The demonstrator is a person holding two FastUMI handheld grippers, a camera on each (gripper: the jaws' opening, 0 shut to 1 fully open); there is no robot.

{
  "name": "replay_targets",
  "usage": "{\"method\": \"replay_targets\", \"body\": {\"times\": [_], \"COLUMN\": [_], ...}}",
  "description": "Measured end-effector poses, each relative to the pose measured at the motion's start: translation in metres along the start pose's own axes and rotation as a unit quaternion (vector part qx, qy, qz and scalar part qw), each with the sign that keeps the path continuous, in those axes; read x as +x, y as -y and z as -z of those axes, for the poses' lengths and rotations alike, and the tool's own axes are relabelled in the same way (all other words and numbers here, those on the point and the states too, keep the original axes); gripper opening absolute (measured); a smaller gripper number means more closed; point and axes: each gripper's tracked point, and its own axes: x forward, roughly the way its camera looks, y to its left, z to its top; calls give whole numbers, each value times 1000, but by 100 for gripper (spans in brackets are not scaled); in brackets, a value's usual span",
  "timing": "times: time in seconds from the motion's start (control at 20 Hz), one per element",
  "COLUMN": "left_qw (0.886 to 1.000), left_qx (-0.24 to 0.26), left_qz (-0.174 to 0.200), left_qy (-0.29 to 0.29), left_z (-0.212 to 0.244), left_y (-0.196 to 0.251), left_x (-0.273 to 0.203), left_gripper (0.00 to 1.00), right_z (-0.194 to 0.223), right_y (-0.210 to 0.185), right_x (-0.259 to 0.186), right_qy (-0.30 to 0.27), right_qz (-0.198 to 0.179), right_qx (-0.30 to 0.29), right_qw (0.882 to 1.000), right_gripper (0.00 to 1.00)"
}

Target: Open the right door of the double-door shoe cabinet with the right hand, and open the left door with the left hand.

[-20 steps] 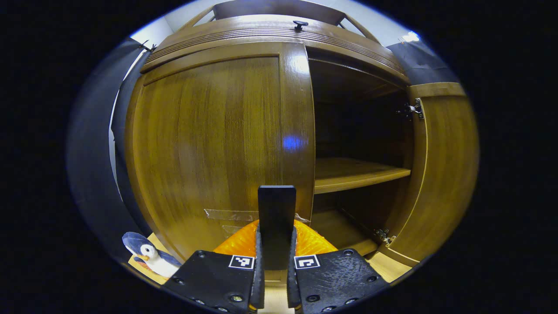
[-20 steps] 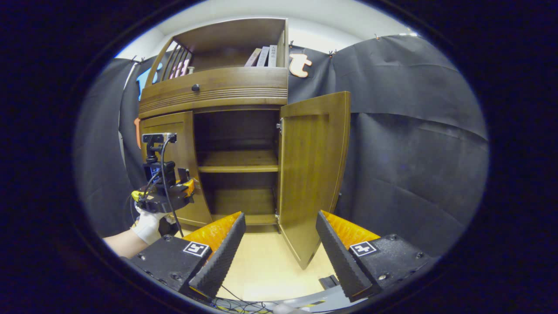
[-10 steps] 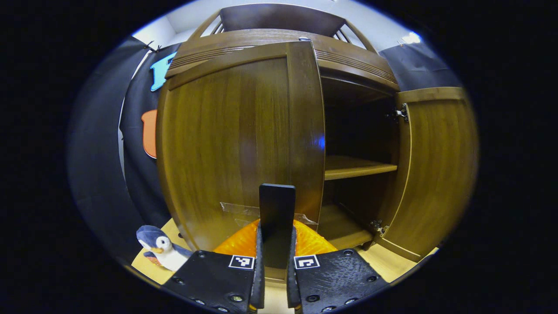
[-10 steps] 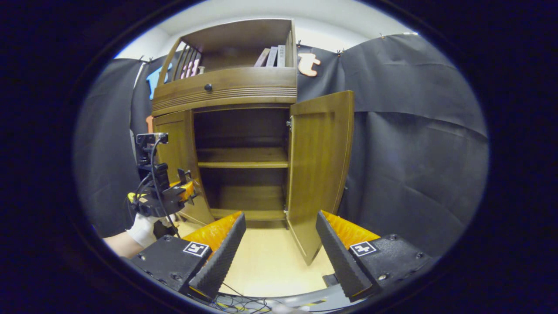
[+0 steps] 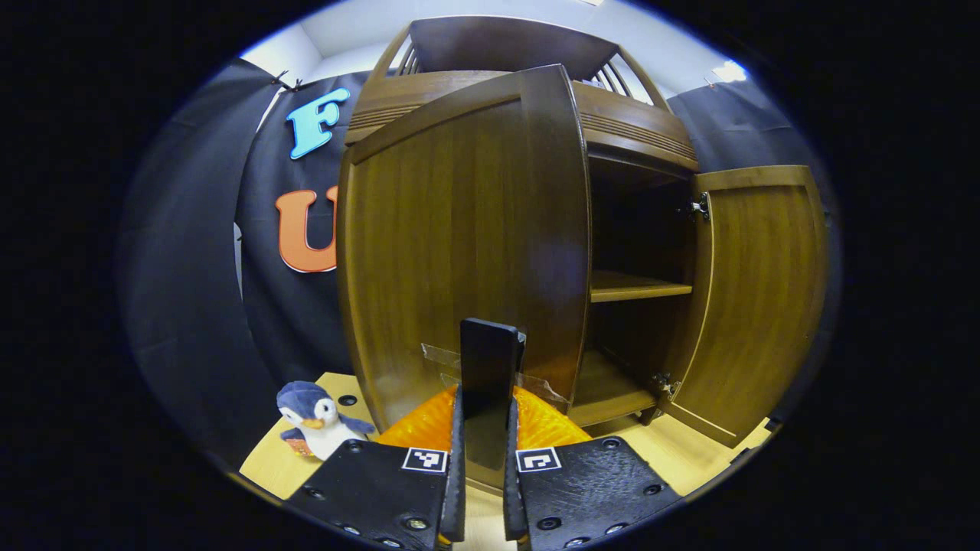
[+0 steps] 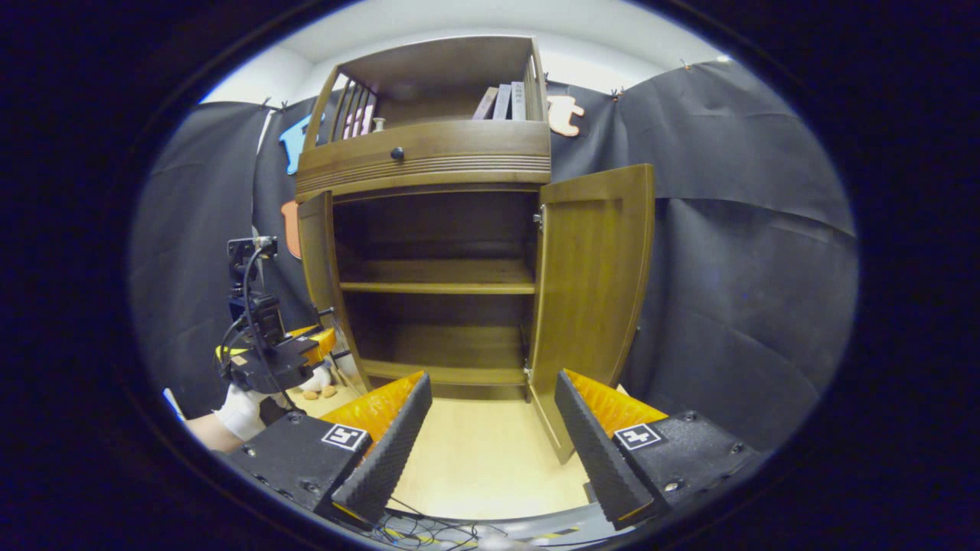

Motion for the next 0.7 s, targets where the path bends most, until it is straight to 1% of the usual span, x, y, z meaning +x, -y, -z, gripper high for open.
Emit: {"method": "replay_targets", "body": {"times": [0.3,0.35,0.4,0.5,0.55,0.6,0.65,0.7], "left_qw": [1000,999,999,999,998,998,997,997], "left_qx": [-2,-2,-9,-4,-4,-2,-3,-5], "left_qz": [-22,-33,-35,-48,-62,-65,-71,-75], "left_qy": [0,-2,1,1,-4,-4,-6,-5], "left_z": [3,2,4,4,7,6,8,8], "left_y": [-29,-39,-46,-58,-68,-75,-81,-88], "left_x": [-30,-36,-44,-50,-56,-61,-60,-61], "left_gripper": [18,18,7,7,7,1,1,9], "right_z": [3,3,4,6,6,7,8,8], "right_y": [-18,-21,-25,-31,-35,-38,-39,-41], "right_x": [-2,-2,-3,-5,-6,-8,-9,-10], "right_qy": [0,0,0,1,1,1,2,2], "right_qz": [-22,-27,-31,-39,-44,-48,-50,-52], "right_qx": [-2,-3,-4,-7,-8,-9,-9,-9], "right_qw": [1000,1000,1000,999,999,999,999,999], "right_gripper": [100,100,100,100,100,100,100,100]}}
